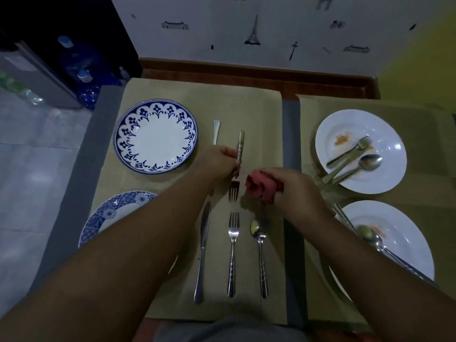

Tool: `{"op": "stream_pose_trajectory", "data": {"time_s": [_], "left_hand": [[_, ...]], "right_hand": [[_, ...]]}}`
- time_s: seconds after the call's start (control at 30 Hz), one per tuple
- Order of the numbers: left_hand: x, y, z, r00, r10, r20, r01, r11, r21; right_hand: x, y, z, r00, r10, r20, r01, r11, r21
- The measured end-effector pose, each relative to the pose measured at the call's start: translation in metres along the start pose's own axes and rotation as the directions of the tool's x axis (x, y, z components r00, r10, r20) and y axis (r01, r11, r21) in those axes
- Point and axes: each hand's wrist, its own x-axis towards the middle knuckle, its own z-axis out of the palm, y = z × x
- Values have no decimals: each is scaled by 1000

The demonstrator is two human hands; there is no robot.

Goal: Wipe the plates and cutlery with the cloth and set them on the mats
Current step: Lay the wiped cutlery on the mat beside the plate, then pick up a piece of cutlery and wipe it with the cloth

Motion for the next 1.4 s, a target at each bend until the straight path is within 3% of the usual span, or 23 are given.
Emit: {"op": "stream_pose_trajectory", "data": {"time_s": [0.17, 0.33, 0.43, 0.5, 0.57, 0.97, 1.17, 1.4], "left_hand": [[20, -1, 3, 995, 95, -44, -87, 985, 146], [8, -11, 4, 928, 359, -103, -291, 868, 403], [-6, -28, 4, 802, 596, 52, -507, 630, 588], [-10, -47, 6, 757, 615, 221, -568, 453, 687], [-11, -62, 8, 767, 568, 299, -564, 375, 736], [-22, -61, 18, 783, 597, 177, -531, 492, 690], [-56, -52, 33, 758, 621, 202, -569, 476, 670], [-104, -41, 97, 665, 685, 299, -688, 406, 601]], "right_hand": [[8, 5, 3, 1000, 13, -2, -13, 1000, 20], [11, 10, 5, 1000, 18, -14, -18, 1000, 2], [12, 12, 4, 1000, 4, -16, -4, 1000, -19], [12, 13, 4, 1000, -5, -2, 5, 999, -38], [13, 14, 5, 1000, -13, 2, 13, 998, -65], [10, 13, 4, 994, -104, -41, 100, 992, -78], [-23, 21, -20, 982, -152, -113, 147, 988, -49], [-85, 61, -61, 962, -125, -242, 120, 992, -38]]}}
